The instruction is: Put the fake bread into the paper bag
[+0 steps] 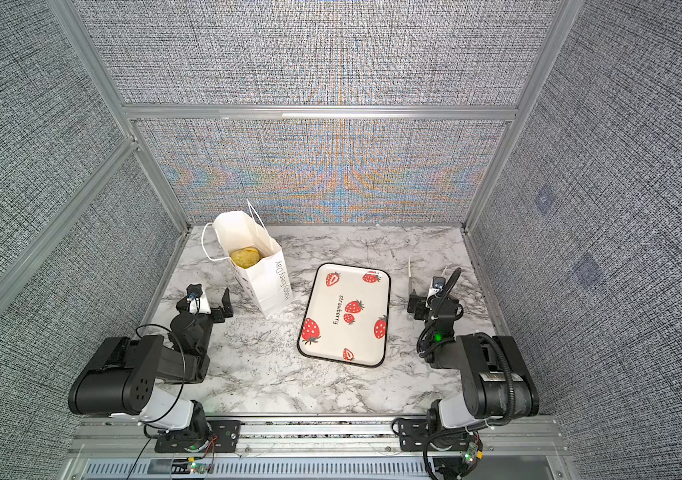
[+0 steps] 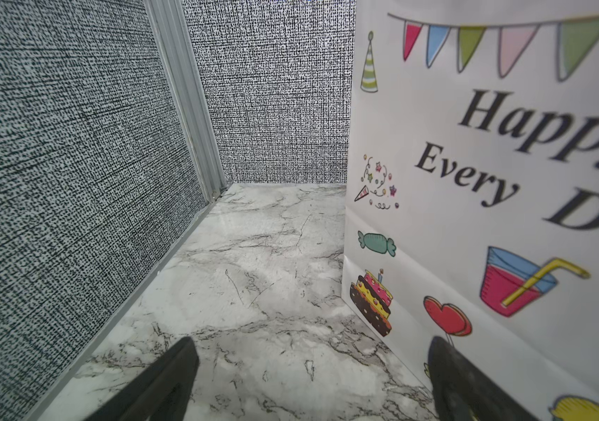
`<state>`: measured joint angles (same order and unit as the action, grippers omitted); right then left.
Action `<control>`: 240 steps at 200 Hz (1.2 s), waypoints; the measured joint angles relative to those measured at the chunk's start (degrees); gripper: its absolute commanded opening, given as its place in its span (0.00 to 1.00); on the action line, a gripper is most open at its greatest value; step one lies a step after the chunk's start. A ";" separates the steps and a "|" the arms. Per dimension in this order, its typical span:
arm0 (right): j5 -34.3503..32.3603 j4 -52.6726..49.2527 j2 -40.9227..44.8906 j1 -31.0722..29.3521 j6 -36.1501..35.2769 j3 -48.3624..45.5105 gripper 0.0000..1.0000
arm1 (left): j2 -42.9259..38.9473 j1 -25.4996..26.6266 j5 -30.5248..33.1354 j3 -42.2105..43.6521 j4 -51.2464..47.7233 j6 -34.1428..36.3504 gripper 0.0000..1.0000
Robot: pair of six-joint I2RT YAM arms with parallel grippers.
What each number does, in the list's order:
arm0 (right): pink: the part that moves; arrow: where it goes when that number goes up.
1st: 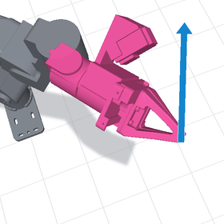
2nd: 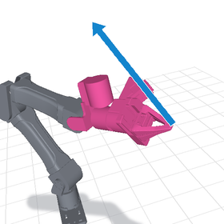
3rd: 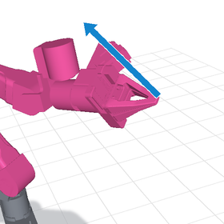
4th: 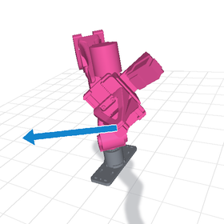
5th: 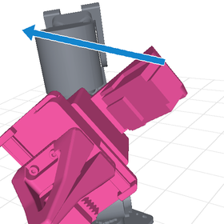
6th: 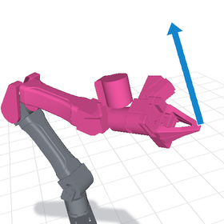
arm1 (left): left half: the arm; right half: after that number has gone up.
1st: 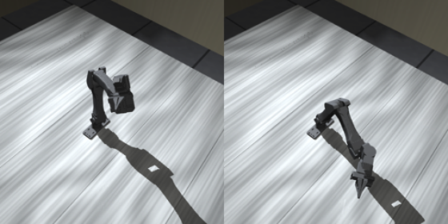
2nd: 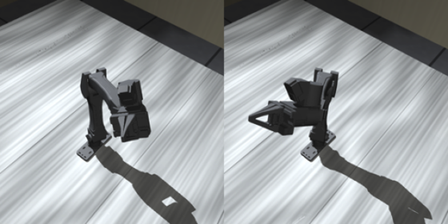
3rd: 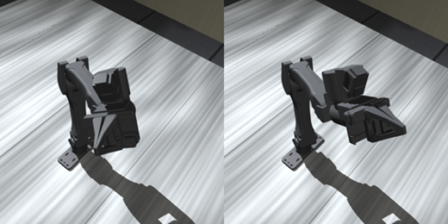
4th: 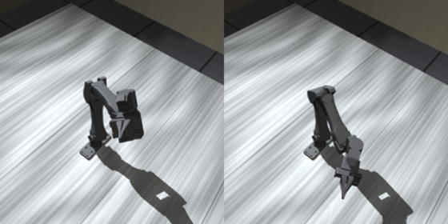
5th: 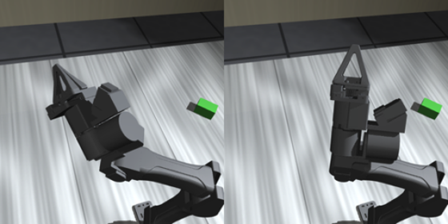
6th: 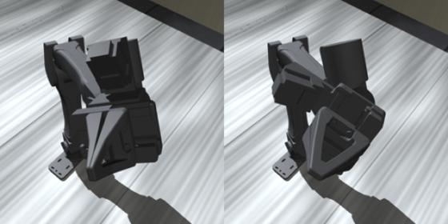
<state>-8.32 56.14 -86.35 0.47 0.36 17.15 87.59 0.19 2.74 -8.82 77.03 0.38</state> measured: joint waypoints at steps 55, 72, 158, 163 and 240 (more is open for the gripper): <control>3.10 0.63 -1.99 0.76 0.00 1.25 0.99 | 0.00 0.00 0.00 0.00 0.00 0.02 0.99; 3.69 0.63 -1.99 0.76 -0.02 1.25 0.99 | 0.00 0.02 0.00 0.00 0.00 0.02 0.99; 3.58 1.09 -2.12 0.72 0.02 1.18 0.99 | 0.07 0.26 -1.20 -0.72 -0.07 0.76 0.99; 3.58 1.09 -2.12 0.72 0.02 1.18 0.99 | 0.07 0.28 -1.44 -0.81 -0.04 0.79 0.99; 3.58 1.09 -2.14 0.72 0.04 1.18 0.99 | 0.26 0.42 -2.71 -1.20 -0.52 1.16 0.99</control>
<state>-4.73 57.23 -88.49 1.19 0.40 18.33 87.85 0.60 0.03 -10.02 76.51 1.54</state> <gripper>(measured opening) 0.993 0.993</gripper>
